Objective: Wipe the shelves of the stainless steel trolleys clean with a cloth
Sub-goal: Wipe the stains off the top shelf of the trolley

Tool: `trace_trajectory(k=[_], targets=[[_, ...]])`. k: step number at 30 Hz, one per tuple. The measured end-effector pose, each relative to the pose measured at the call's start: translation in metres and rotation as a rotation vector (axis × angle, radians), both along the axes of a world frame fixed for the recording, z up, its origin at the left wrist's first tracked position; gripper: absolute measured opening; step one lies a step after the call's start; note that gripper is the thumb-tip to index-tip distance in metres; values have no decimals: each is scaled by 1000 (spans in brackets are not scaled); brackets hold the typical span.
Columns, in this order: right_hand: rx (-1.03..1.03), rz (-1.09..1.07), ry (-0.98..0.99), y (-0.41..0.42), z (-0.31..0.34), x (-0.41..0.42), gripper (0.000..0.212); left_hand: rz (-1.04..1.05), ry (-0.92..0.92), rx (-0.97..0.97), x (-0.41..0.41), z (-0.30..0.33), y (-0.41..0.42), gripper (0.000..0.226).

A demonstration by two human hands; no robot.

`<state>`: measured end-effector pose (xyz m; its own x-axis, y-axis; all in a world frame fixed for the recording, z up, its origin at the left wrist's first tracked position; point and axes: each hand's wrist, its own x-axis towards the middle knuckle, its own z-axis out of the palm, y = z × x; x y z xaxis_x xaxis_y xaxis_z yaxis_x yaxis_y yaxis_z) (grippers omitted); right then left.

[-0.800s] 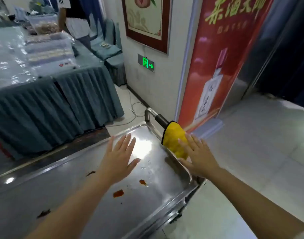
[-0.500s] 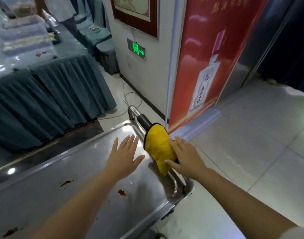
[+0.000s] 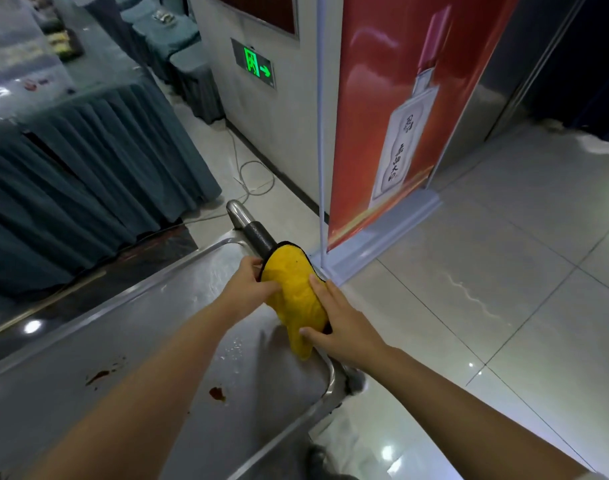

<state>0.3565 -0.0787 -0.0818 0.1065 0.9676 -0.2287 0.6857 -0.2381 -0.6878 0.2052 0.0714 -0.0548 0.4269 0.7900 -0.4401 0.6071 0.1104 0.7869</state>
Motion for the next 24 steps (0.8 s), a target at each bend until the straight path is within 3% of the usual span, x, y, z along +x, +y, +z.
trace_trajectory(k=[7, 12, 17, 19, 24], targets=[[122, -69, 10, -4, 5, -8, 79, 51, 77, 28, -11, 16, -6, 27], [226, -56, -37, -9, 26, -11, 64, 53, -85, -11, -44, 43, -13, 11], [394, -30, -28, -3, 66, -26, 59, 37, -322, -6, -97, 71, -27, 25], [376, 1, -27, -1, 79, -37, 54, 57, -332, 83, -118, 80, -33, 33], [437, 110, -72, 1, 95, -79, 36, 99, -329, 201, -170, 85, -54, 20]])
